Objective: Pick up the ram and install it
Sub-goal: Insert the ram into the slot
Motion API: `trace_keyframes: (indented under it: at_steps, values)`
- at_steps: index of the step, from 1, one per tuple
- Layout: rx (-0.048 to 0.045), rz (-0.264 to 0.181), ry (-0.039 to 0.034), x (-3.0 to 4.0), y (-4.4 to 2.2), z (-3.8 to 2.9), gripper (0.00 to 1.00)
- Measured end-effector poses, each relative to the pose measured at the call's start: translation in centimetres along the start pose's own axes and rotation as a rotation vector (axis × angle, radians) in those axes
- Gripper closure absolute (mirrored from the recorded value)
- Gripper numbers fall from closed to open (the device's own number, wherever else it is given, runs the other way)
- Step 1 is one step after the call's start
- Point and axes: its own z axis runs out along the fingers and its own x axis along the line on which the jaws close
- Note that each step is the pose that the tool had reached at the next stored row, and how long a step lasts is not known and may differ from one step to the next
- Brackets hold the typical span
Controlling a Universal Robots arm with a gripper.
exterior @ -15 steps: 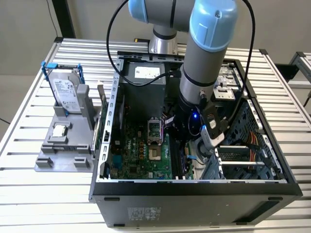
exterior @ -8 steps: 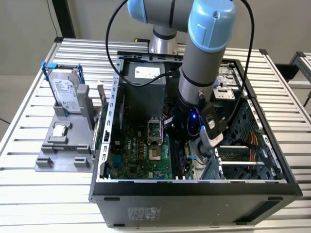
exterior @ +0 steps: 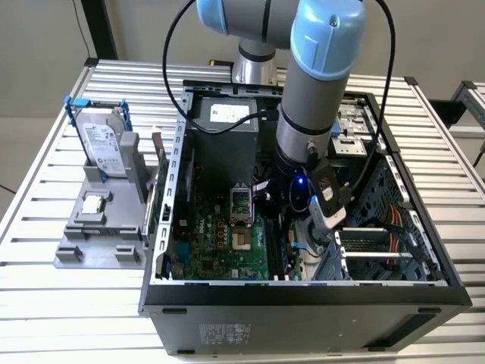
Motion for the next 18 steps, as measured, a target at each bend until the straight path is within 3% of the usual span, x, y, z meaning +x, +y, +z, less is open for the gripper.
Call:
trace_keyframes:
  at_steps: [3, 7, 8, 13, 18]
  values:
    - [0.0001, 0.0, -0.0003, 0.29, -0.01, -0.73, 0.0]
    - [-0.0012, 0.0, -0.0005, 0.29, -0.02, -2.55, 0.0]
    - [-0.003, 0.0, -0.0004, 0.3, -0.02, -3.16, 0.0]
    - [-0.0206, 0.0, -0.0001, 0.41, -0.03, -4.93, 0.0]
    - [-0.0247, 0.0, -0.0003, 0.86, -0.04, -5.01, 0.0]
